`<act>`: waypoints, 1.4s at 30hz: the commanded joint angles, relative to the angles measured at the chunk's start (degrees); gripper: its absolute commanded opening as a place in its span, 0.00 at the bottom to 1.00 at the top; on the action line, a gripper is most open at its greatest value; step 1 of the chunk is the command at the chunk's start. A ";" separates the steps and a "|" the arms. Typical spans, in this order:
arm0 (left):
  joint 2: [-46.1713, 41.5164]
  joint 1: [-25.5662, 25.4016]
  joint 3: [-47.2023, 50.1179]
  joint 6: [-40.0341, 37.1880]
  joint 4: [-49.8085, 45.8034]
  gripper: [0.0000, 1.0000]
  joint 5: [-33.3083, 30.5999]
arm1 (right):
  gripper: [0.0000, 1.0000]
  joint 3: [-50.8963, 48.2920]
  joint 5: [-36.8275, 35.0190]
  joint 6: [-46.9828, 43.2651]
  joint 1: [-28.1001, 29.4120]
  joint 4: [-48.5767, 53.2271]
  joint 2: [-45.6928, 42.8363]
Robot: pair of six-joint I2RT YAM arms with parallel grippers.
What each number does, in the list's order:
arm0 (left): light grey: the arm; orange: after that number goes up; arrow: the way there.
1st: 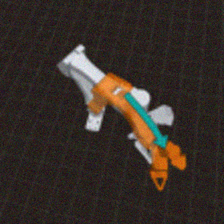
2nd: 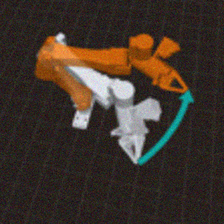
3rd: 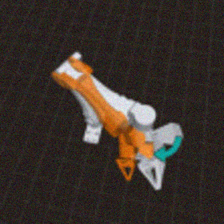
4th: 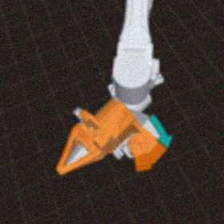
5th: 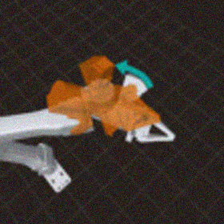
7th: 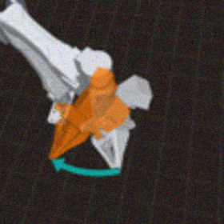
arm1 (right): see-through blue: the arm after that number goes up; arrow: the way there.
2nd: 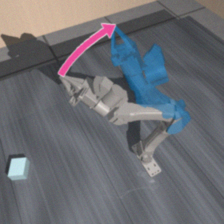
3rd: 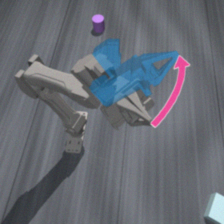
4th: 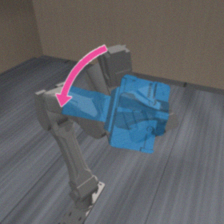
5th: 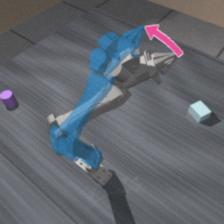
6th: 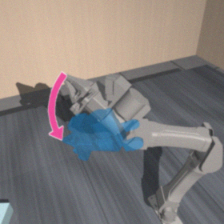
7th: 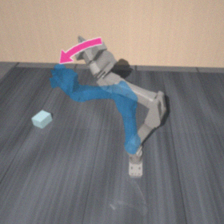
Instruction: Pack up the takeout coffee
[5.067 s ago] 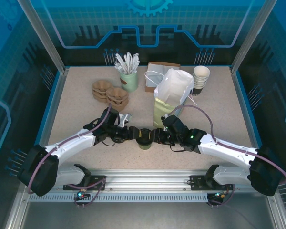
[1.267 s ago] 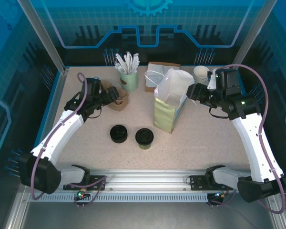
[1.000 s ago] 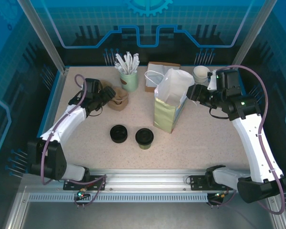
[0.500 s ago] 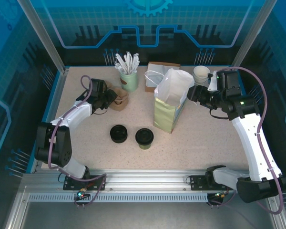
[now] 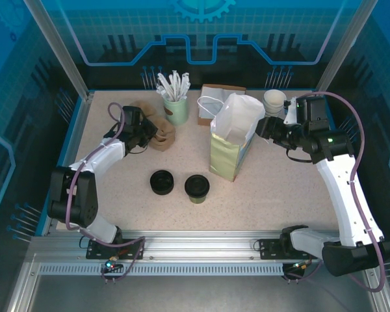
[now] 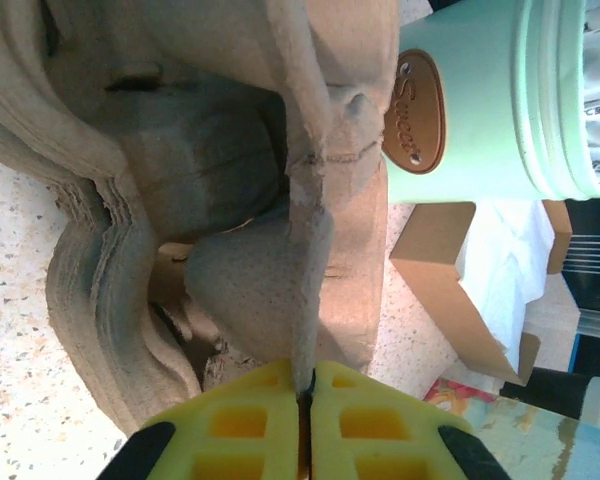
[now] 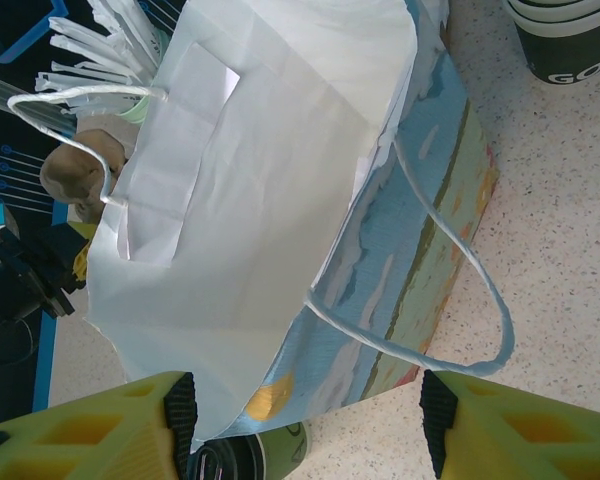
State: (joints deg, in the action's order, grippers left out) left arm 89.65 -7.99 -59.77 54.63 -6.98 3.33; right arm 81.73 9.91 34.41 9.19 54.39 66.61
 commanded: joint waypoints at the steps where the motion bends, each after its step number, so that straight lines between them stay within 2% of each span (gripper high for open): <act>1: -3.24 0.69 1.32 1.26 1.87 0.05 0.54 | 0.63 -0.37 1.47 -1.03 -1.04 -0.73 -0.35; 12: -14.98 1.40 1.44 0.47 -2.45 0.04 -3.77 | 0.62 1.21 3.40 -1.66 -1.32 -2.08 -1.06; 17: -22.55 1.40 -1.64 -3.05 -7.76 0.01 -4.93 | 0.62 2.06 7.80 -3.26 -1.48 -5.86 -2.86; 20: -25.83 1.33 -4.68 -6.18 -9.80 0.00 -2.67 | 0.62 2.87 11.41 -3.65 -1.43 -8.70 -4.04; 24: -29.16 0.37 -8.66 -10.86 -10.09 0.00 3.35 | 0.63 3.95 17.44 -3.62 -1.40 -13.50 -5.46; 28: -30.32 -2.26 -11.99 -14.90 -6.39 0.00 12.54 | 0.63 4.47 24.08 -3.47 -1.44 -18.91 -6.40; 33: -29.00 -8.32 -15.55 -18.64 -0.45 0.00 24.90 | 0.63 5.40 30.64 -3.96 -0.87 -22.01 -6.23; 36: -27.63 -13.34 -17.81 -22.14 0.42 0.00 29.49 | 0.61 5.42 32.77 -4.68 0.26 -23.38 -6.45; 42: -25.80 -17.07 -16.43 -19.22 10.29 0.00 39.31 | 0.58 5.30 33.88 -6.48 3.83 -23.98 -7.44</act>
State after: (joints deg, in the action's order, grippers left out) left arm 63.09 -24.32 -76.03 35.62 -4.47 34.70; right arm 85.62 40.71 29.71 11.33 32.47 60.42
